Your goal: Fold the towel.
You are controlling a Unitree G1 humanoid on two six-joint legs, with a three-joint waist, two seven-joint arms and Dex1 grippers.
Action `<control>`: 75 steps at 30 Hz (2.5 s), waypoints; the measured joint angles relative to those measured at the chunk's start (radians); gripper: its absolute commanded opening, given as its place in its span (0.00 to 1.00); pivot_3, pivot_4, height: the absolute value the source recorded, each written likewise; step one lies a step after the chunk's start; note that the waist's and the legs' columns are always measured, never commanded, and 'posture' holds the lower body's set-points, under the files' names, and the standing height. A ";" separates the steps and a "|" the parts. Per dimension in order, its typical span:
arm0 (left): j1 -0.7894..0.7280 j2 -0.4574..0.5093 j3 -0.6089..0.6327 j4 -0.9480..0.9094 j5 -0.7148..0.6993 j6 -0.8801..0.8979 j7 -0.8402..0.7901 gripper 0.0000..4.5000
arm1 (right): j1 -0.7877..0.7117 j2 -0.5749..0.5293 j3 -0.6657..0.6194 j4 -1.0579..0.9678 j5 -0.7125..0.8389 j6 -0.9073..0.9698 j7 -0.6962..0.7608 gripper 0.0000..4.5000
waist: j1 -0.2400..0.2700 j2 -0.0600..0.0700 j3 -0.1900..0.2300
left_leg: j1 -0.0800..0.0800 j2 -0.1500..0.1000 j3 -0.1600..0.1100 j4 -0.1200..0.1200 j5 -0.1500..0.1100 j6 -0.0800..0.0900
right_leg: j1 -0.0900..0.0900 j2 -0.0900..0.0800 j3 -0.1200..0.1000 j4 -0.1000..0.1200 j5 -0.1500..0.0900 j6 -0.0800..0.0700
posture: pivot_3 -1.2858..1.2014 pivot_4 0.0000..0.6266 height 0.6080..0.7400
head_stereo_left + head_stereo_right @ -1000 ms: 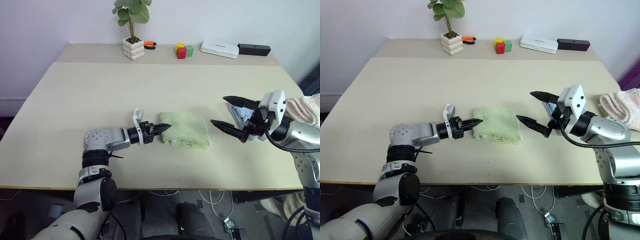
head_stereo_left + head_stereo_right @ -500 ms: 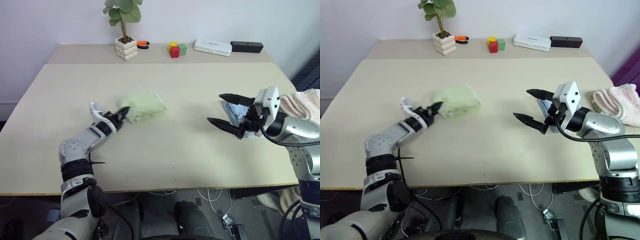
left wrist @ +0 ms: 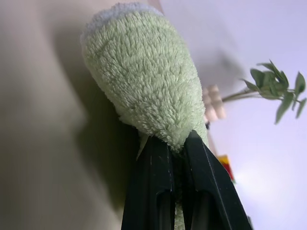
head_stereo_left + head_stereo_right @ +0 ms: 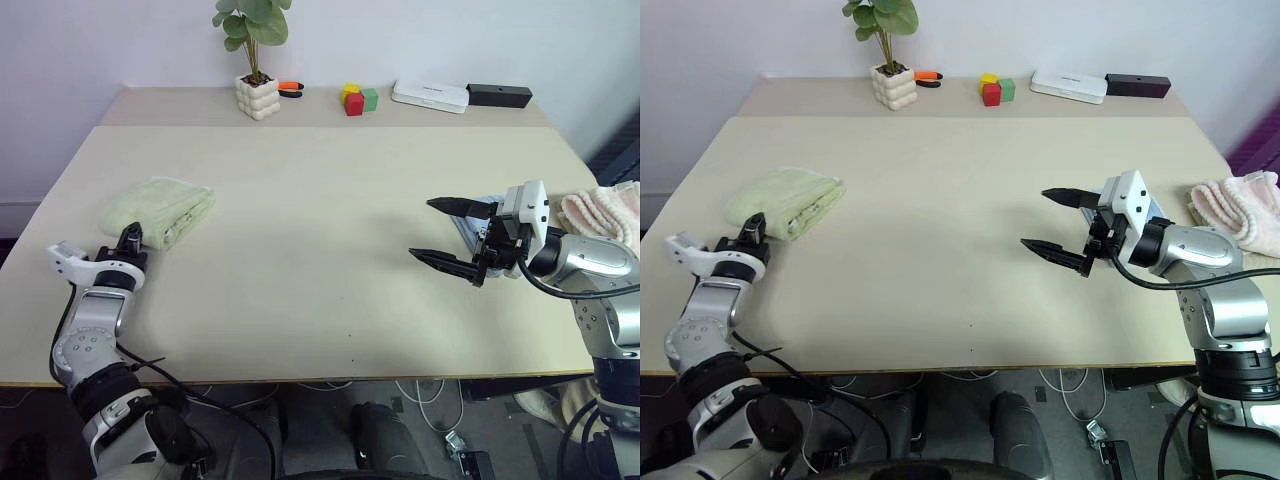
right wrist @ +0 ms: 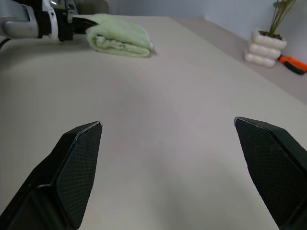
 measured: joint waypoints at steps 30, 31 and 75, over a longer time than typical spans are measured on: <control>0.070 -0.060 -0.052 -0.053 -0.058 -0.203 0.064 0.02 | -0.046 0.004 0.032 0.041 -0.034 -0.012 0.018 1.00 | 0.001 0.000 0.000 | 0.000 0.000 0.000 0.000 0.000 0.000 | 0.000 0.000 0.000 0.000 0.000 0.000 | 0.52 0.24 1.00; 0.070 -0.063 -0.052 -0.056 -0.067 -0.199 0.063 0.08 | -0.046 0.005 0.032 0.041 -0.034 -0.012 0.016 1.00 | 0.002 0.000 0.000 | 0.000 0.000 0.000 0.001 0.000 0.000 | 0.001 0.000 0.000 0.000 0.000 0.000 | 0.52 0.24 1.00; 0.302 0.505 -0.579 -0.472 0.215 -0.107 -0.781 0.99 | -0.158 0.123 0.080 0.349 -0.115 -0.170 0.046 1.00 | -0.007 0.003 0.001 | -0.001 0.002 0.005 -0.008 -0.001 0.000 | -0.003 -0.002 0.002 -0.013 0.002 -0.005 | 0.52 0.24 1.00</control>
